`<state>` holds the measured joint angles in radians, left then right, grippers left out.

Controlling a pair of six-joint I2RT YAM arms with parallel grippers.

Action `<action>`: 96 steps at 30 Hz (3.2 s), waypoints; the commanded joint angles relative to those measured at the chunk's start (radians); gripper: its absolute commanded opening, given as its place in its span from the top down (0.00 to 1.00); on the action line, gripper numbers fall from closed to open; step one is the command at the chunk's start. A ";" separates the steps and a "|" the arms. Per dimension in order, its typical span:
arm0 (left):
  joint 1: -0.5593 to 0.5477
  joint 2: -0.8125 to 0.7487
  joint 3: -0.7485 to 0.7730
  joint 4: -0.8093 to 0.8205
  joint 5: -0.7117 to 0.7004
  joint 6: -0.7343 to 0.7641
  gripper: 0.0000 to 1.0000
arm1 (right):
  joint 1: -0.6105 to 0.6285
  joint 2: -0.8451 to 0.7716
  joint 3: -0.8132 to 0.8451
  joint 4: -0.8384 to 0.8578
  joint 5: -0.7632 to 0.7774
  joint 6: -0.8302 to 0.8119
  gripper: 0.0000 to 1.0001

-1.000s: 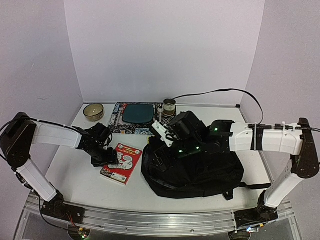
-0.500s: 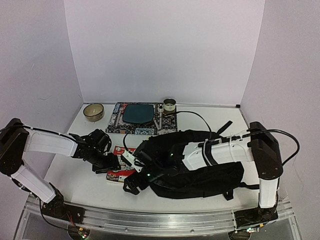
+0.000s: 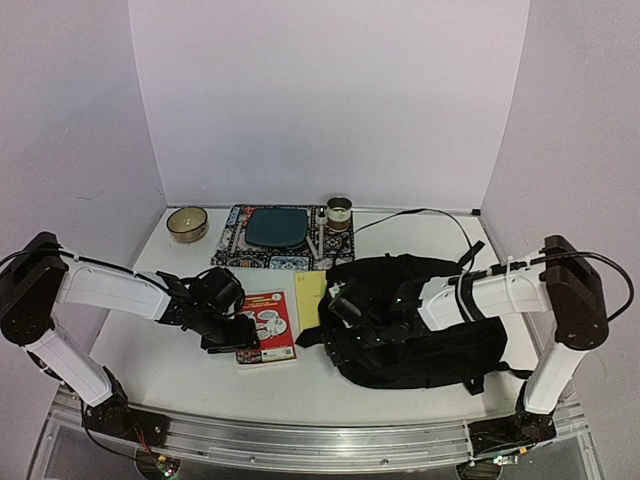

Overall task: Pack the student bag
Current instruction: Adjust the student bag at the center of the board, then move the book to the center of the board, then adjust the book at the center of the board.

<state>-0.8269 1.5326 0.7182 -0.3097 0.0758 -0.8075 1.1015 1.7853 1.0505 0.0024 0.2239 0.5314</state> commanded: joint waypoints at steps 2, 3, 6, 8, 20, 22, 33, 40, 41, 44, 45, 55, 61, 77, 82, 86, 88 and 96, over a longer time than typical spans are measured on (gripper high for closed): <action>-0.023 -0.024 0.000 -0.017 -0.007 -0.043 0.36 | -0.035 -0.120 -0.072 -0.237 0.233 0.041 0.06; -0.023 -0.042 -0.002 -0.017 -0.011 -0.046 0.35 | -0.035 -0.139 -0.074 -0.251 0.240 0.038 0.06; -0.023 -0.092 -0.007 -0.018 -0.030 -0.056 0.29 | -0.035 -0.195 -0.065 -0.245 0.168 -0.013 0.06; -0.022 -0.131 -0.011 -0.018 -0.055 -0.063 0.25 | -0.035 -0.222 -0.044 -0.214 0.091 -0.056 0.06; 0.094 -0.155 -0.043 0.039 -0.126 -0.078 0.22 | -0.035 -0.086 0.192 -0.083 -0.187 -0.083 0.06; 0.113 -0.129 -0.038 0.064 -0.108 -0.063 0.24 | -0.035 -0.039 0.219 -0.057 -0.208 -0.060 0.06; 0.117 0.020 0.010 0.100 0.007 -0.017 0.50 | -0.035 0.227 0.348 -0.012 -0.216 0.094 0.21; 0.028 0.077 -0.035 0.089 0.072 -0.047 0.65 | -0.034 0.294 0.357 0.034 -0.255 0.138 0.28; 0.006 0.089 -0.042 0.086 0.079 -0.061 0.66 | -0.033 0.291 0.347 0.038 -0.253 0.142 0.29; -0.071 0.118 -0.067 0.082 0.087 -0.109 0.72 | -0.033 0.280 0.320 0.047 -0.260 0.144 0.30; -0.096 0.122 -0.077 0.081 0.087 -0.125 0.74 | -0.033 0.275 0.312 0.048 -0.263 0.142 0.31; -0.208 0.057 -0.114 0.054 0.058 -0.229 0.76 | -0.033 0.166 0.156 0.014 -0.201 0.145 0.33; -0.205 0.014 -0.091 -0.051 -0.017 -0.226 0.75 | -0.033 0.115 0.086 -0.039 -0.202 0.149 0.33; -0.206 -0.055 0.023 -0.083 -0.119 -0.249 0.54 | 0.002 0.190 0.125 -0.012 -0.378 0.159 0.38; -0.205 -0.068 0.034 -0.077 -0.144 -0.267 0.49 | 0.020 0.207 0.155 -0.012 -0.415 0.153 0.40; -0.206 -0.069 0.041 -0.055 -0.148 -0.265 0.46 | 0.020 0.186 0.147 -0.012 -0.338 0.169 0.36; -0.206 -0.067 0.049 -0.046 -0.148 -0.261 0.45 | 0.020 0.184 0.144 -0.012 -0.298 0.187 0.33; -0.205 -0.090 0.051 0.003 -0.153 -0.268 0.43 | 0.012 0.212 0.140 -0.012 -0.225 0.233 0.28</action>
<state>-1.0313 1.4937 0.7277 -0.3818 -0.0496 -1.0666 1.1177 1.9644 1.1843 0.0525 -0.0627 0.7327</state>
